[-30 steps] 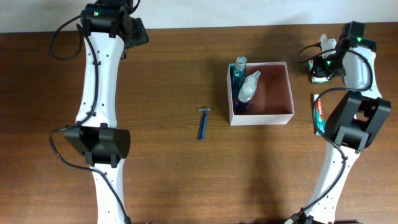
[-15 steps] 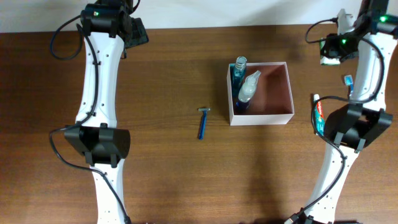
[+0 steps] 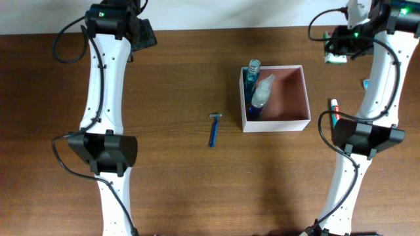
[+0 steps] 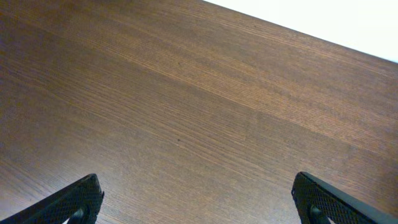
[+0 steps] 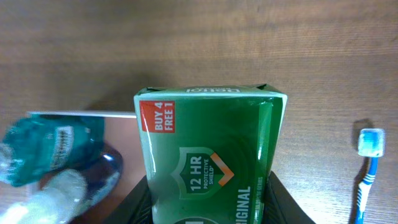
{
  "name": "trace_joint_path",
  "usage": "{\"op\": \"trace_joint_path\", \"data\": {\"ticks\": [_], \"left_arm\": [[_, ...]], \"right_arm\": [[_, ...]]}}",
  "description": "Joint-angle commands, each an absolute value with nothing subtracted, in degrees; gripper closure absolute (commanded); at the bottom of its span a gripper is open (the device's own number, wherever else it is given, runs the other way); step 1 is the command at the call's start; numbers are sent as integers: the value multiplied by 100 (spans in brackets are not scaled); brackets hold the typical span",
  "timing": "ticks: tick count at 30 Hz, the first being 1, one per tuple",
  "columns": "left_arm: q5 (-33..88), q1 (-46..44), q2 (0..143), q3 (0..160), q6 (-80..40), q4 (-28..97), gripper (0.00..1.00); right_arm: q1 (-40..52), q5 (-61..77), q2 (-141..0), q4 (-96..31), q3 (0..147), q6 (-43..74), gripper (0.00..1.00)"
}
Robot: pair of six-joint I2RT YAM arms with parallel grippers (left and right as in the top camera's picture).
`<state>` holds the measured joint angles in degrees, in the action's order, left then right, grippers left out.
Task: Pack container
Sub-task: 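Lift the soap bar and carry it over the pink box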
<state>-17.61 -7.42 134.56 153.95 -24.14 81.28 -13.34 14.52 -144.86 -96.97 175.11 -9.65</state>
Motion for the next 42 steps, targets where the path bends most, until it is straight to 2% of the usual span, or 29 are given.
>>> {"op": "trace_joint_path", "data": {"ticks": [1,6,16,30,42], "left_arm": [[-1822,-733,13456,15367,-2482,8213,1],[-1822,-735,13456,15367,-2484,8298,1],[-1822,-735,13456,15367,-2482,8652,1],[-1822,-733,13456,15367,-2484,8656,1],[-1822,-733,13456,15367,-2484,8661,1]], "right_arm": [[-1251,1616,-13611,-9734,17605,-615,75],[-836,1649,-13065,-9734,17404,-395,75],[161,862,-12291,-9734,15294,-397,76],[233,878,-12311,-9303,13450,-97,75],[250,875,-12315,-8016,12001,-97,75]]}}
